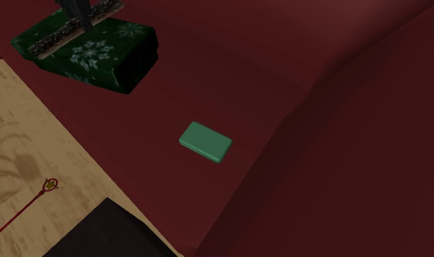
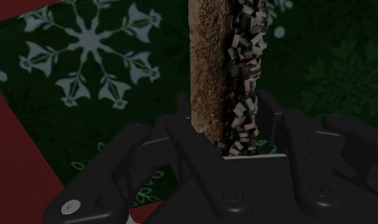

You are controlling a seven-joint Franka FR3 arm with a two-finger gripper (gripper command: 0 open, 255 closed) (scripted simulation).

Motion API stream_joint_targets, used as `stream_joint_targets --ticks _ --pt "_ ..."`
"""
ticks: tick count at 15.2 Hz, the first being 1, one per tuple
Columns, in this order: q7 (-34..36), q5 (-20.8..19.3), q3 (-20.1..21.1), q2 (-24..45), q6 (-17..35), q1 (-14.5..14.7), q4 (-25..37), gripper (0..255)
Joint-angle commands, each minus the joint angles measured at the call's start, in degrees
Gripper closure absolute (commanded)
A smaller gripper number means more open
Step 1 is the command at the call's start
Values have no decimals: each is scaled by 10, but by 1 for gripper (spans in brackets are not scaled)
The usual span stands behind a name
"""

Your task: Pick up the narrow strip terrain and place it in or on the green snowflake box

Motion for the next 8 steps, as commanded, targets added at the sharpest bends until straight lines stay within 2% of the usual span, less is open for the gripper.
stream_joint_targets --ticks 1,6,8 --pt "0 0 0 0 0 0 0 0" --pt "0 0 0 0 0 0 0 0" --pt "-3 3 2 -4 -36 2 33 0"
